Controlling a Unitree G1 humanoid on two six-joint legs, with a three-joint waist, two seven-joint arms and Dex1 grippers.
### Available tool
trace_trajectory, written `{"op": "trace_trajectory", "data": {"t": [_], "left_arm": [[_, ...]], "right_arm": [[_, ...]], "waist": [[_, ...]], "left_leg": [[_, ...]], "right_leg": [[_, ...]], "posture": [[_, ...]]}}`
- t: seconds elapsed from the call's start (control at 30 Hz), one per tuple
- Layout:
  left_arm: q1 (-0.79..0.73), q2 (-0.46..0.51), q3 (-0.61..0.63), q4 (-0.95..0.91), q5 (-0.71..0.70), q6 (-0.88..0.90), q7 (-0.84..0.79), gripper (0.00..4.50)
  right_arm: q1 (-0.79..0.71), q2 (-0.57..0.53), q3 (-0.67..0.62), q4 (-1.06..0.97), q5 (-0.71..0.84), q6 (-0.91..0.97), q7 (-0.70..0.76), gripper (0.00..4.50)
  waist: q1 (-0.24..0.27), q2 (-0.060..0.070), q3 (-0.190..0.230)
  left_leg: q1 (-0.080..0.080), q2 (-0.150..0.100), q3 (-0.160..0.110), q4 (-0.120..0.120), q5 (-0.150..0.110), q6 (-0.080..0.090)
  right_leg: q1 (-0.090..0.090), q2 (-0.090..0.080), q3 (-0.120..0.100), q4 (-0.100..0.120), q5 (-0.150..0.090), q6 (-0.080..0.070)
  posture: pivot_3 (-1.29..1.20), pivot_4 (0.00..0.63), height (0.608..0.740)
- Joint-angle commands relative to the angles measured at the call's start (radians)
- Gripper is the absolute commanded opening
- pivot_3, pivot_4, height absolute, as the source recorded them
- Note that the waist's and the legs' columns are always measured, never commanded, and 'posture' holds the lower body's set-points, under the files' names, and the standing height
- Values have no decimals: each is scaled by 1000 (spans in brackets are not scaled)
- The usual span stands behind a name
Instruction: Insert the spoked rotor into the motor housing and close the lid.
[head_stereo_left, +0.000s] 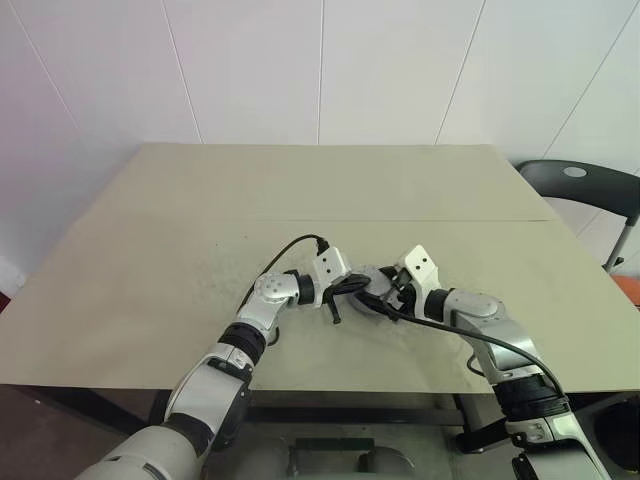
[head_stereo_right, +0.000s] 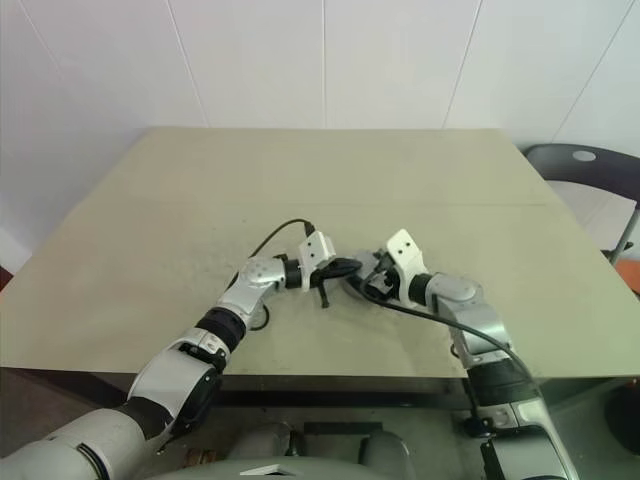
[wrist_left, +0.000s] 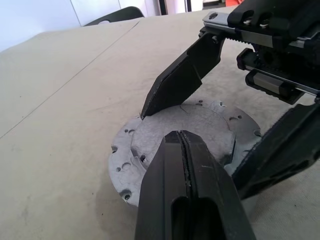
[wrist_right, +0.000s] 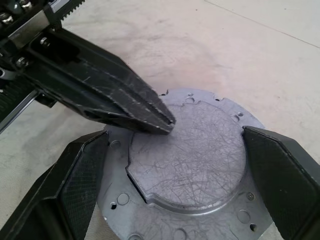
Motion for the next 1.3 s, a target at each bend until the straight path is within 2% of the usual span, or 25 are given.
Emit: {"op": "trace_trajectory", "data": {"t": [0.03, 0.23, 0.33, 0.43, 0.53, 0.7, 0.83, 1.1, 1.3], "left_arm": [[9, 3, -4, -1, 5, 10, -14, 0], [10, 2, -1, -6, 3, 10, -20, 0], [13, 1, -1, -8, 2, 9, -22, 0], [15, 2, 0, -10, 1, 10, -24, 0], [5, 7, -7, 1, 14, -1, -17, 0], [-1, 8, -1, -2, 8, -4, -18, 0], [2, 9, -3, -3, 9, -6, -19, 0], [3, 11, -2, -7, 9, -8, -20, 0], [4, 9, -5, -11, 8, -8, -26, 0]], "right_arm": [[-16, -31, -39, 24, 18, -14, 22, 4460], [12, -88, -53, -11, 64, 0, 117, 4460], [52, -116, -70, -71, 135, 35, 190, 4460], [63, -114, -103, -95, 194, 75, 204, 4460], [42, -73, -171, -54, 270, 144, 161, 4460], [-32, -11, -249, 42, 275, 182, 5, 4460], [-67, -23, -233, 111, 229, 215, -60, 4460], [-59, -18, -276, 58, 396, 464, 6, 4460], [-77, 15, -315, 46, 469, 568, -35, 4460]], "waist": [[1, 0, 0], [3, 0, 0], [2, 0, 0], [0, 0, 0], [0, 0, 0], [0, 0, 0], [2, 0, 0], [0, 1, 0], [0, 1, 0]], "left_leg": [[0, 0, 0, 0, 0, 0], [0, 0, 0, 0, 0, 0], [0, 0, 0, 0, 0, 0], [0, 0, 0, 0, 0, 0], [0, 0, 0, 0, 0, 0], [0, 0, 0, 0, 0, 0], [-1, 0, 0, 0, 0, 0], [-1, 0, 0, 0, 0, 0], [-1, 0, 0, -1, 0, 0]], "right_leg": [[0, 0, 0, 0, 0, 0], [0, 0, 0, 0, 0, 0], [0, 0, 0, 0, 0, 0], [0, 0, 0, 0, 0, 0], [0, 0, 0, 0, 0, 0], [0, 0, 0, 0, 0, 0], [-1, 0, 0, 0, 0, 0], [-1, -1, 0, 0, 0, 0], [-1, -1, 0, 0, 0, 0]], "posture": [[0, 0, 740], [0, 0, 740], [0, 0, 740], [0, 0, 740], [0, 0, 740], [0, 0, 740], [0, 0, 740], [0, 0, 740], [0, 0, 740]]}}
